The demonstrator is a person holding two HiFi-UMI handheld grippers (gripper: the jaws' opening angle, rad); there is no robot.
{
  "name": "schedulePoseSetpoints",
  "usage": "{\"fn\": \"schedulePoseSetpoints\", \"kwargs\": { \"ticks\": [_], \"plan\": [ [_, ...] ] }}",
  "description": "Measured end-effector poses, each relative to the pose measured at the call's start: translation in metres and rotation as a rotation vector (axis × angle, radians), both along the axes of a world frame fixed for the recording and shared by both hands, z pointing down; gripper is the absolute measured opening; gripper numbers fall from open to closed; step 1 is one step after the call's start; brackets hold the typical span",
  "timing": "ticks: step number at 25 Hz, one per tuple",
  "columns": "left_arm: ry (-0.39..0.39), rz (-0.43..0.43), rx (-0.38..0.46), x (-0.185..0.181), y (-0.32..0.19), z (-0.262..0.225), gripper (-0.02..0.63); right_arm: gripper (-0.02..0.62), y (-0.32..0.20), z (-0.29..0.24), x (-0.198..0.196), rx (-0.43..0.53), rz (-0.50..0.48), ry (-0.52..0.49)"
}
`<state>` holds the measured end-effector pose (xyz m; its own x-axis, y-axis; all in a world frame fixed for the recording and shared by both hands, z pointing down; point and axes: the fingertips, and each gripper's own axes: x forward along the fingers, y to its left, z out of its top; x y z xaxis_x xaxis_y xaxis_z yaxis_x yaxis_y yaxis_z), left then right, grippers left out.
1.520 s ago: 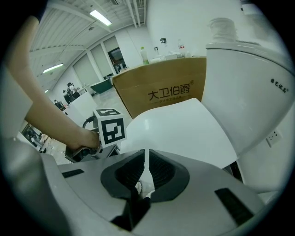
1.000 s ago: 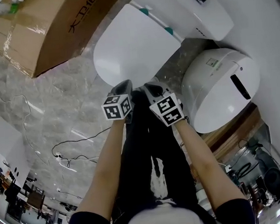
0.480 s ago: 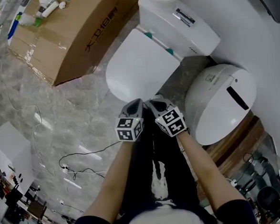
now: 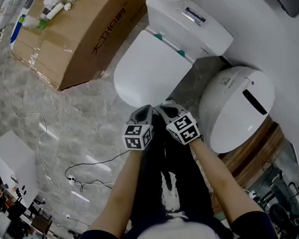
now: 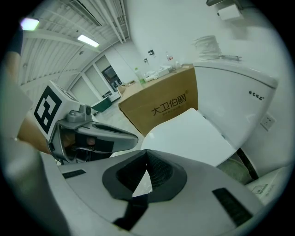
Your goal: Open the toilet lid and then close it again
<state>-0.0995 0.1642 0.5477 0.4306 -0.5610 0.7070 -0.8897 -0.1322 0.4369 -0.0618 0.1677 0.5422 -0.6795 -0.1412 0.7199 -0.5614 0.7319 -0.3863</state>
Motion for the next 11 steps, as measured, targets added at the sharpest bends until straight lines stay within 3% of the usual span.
{"fn": "schedulePoseSetpoints", "kwargs": {
  "ticks": [11],
  "plan": [
    [0.004, 0.007, 0.028, 0.010, 0.004, -0.009, 0.005, 0.008, 0.006, -0.014, 0.003, 0.021, -0.004, -0.029]
  ]
}}
